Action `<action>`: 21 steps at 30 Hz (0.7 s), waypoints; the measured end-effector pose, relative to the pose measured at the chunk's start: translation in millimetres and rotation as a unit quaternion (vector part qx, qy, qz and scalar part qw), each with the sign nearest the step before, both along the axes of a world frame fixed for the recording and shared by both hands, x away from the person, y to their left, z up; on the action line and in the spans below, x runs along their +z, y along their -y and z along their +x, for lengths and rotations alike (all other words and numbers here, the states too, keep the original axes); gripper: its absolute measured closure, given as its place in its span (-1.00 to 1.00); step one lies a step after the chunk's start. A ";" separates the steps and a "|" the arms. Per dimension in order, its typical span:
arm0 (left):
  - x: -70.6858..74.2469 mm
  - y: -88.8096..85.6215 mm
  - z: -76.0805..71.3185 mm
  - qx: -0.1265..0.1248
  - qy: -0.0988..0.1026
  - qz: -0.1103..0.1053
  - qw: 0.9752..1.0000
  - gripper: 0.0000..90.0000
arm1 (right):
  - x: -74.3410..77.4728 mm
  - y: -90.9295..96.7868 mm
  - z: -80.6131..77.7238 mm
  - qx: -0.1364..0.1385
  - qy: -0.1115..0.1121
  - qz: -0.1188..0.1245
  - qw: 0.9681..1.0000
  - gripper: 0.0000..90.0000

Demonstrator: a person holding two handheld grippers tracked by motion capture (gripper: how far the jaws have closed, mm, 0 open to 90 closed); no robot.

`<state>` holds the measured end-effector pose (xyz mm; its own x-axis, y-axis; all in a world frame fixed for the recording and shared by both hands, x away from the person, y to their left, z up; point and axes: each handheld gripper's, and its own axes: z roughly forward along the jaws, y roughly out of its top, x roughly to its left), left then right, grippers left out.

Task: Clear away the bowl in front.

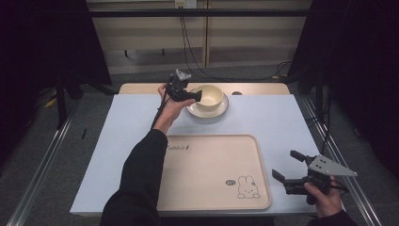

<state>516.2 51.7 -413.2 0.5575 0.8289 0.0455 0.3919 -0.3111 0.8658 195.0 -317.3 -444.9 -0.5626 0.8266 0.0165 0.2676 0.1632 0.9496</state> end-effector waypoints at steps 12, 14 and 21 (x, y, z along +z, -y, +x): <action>-12.5 17.3 17.1 0.024 -0.030 0.009 0.999 -0.81 | -0.2 -0.2 -0.4 0.003 0.000 0.002 1.000 -0.94; -17.8 20.6 20.0 0.025 -0.037 0.016 0.999 -0.80 | -0.3 -0.1 -0.2 0.003 0.001 0.002 1.000 -0.94; -28.9 25.7 26.2 0.030 -0.076 0.014 0.997 -0.70 | -0.4 0.0 -0.1 0.006 0.001 -0.001 1.000 -0.93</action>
<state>542.4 26.0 -442.1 0.5096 0.8603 -0.0125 0.5370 -0.3067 0.7859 194.8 -317.3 -445.3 -0.5725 0.8198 0.0140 0.2643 0.1684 0.9496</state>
